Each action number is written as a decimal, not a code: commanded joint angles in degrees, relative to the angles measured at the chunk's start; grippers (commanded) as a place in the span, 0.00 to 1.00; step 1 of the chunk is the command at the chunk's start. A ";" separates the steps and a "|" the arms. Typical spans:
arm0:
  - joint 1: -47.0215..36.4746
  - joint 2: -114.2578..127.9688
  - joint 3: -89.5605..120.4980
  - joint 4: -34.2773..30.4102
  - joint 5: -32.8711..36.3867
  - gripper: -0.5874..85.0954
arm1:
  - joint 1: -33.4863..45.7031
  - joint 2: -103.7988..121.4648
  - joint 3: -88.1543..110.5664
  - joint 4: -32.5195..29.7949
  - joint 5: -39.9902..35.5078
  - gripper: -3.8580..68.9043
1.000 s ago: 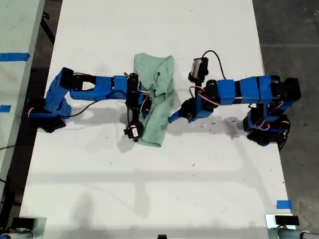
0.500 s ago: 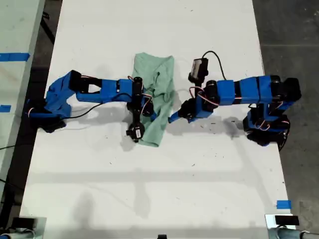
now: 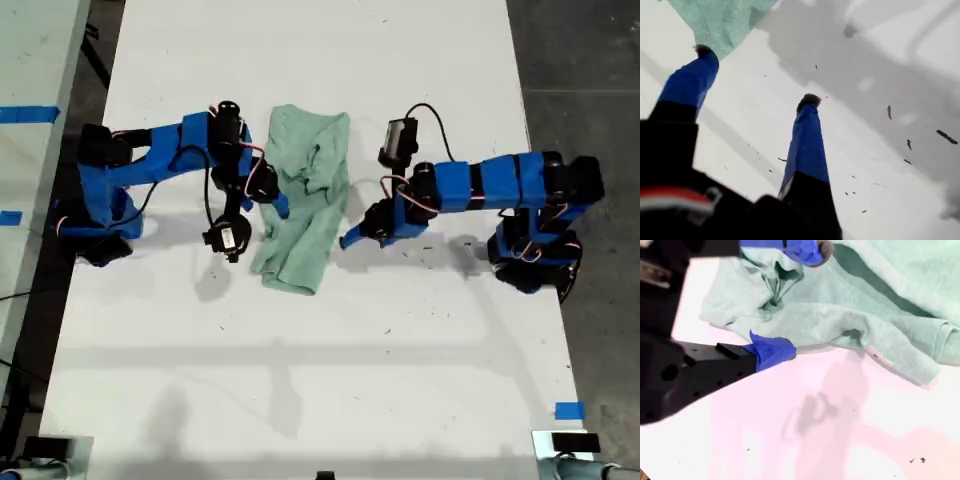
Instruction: Fold tshirt
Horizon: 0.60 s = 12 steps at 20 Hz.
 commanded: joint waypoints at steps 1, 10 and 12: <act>2.81 8.44 2.46 8.96 -1.93 0.27 | -1.58 4.66 -6.94 3.43 0.97 0.46; 7.47 29.27 30.15 -3.34 -9.05 0.27 | -4.57 7.38 -10.46 8.35 4.22 0.46; 7.82 30.59 31.99 -3.96 -9.32 0.27 | -4.75 7.38 -10.46 8.44 4.39 0.46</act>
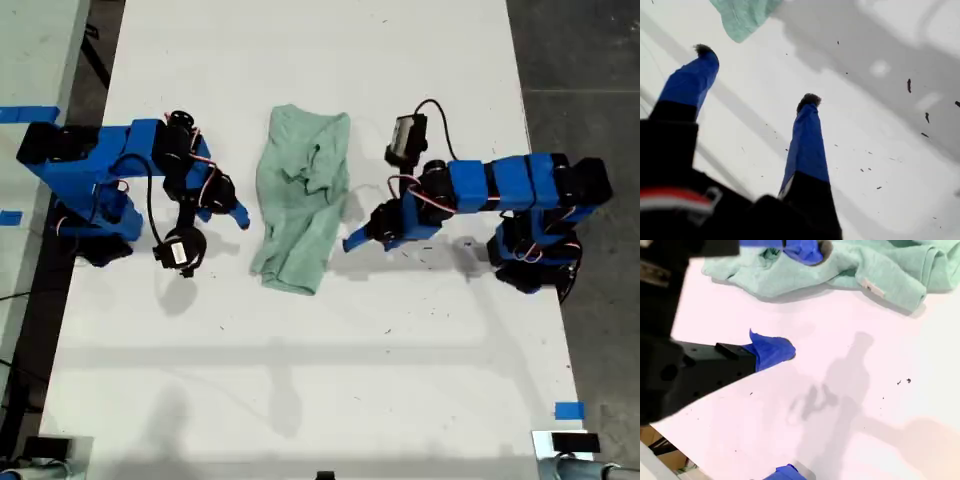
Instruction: Fold tshirt
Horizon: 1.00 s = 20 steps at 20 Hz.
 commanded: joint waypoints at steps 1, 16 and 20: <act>1.32 4.13 0.70 -1.14 -0.97 0.27 | -0.88 3.87 -4.13 0.62 0.79 0.46; -0.26 -16.44 -10.63 -10.90 6.50 0.31 | -1.76 -29.53 -38.41 3.25 -6.77 0.45; -0.70 -23.55 -10.72 -15.12 6.68 0.31 | -1.93 -36.30 -39.73 -1.58 -7.21 0.45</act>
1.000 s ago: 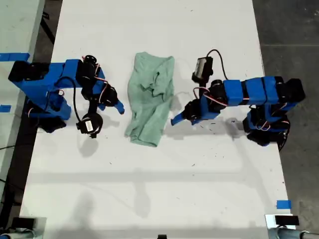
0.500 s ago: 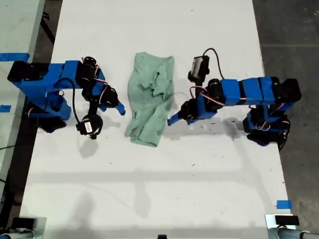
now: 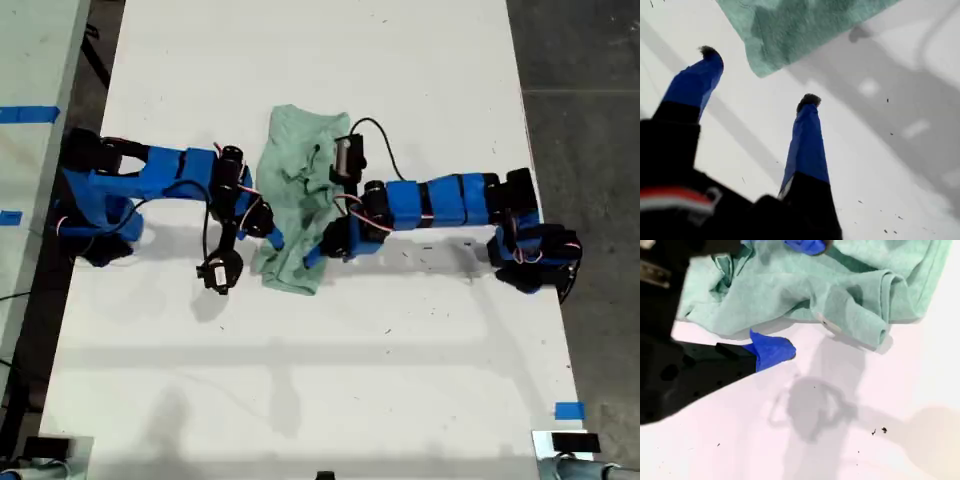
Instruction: Fold tshirt
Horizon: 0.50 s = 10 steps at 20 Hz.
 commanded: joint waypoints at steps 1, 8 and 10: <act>-1.41 -3.25 -3.52 -2.29 0.09 0.32 | -0.88 -3.87 -5.98 -4.39 -1.23 0.44; -2.72 -18.98 -4.92 -11.69 -0.53 0.24 | 0.35 -20.83 -13.97 -11.69 -2.29 0.41; -2.90 -21.97 -5.27 -14.15 -1.23 0.13 | 0.26 -23.20 -13.89 -11.69 -1.49 0.28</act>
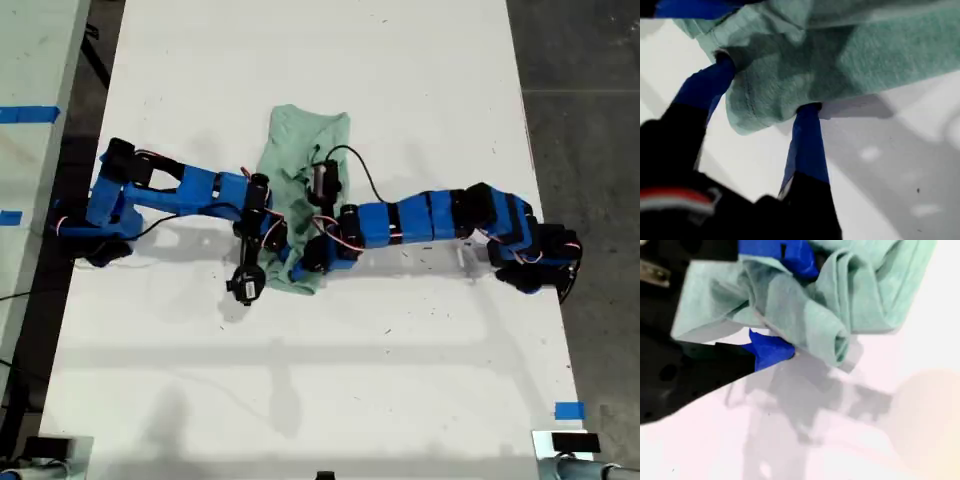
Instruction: Fold tshirt
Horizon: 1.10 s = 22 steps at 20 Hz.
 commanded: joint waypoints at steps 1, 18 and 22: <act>-0.97 -2.46 -1.58 -3.25 -1.23 0.06 | 0.09 -2.11 -1.23 -1.49 0.88 0.17; 17.84 8.79 -26.02 12.22 2.72 0.01 | -17.31 22.15 -1.05 6.24 -7.21 0.03; 19.07 13.01 -26.37 11.87 3.16 0.01 | -17.23 23.82 -1.32 6.50 -6.86 0.03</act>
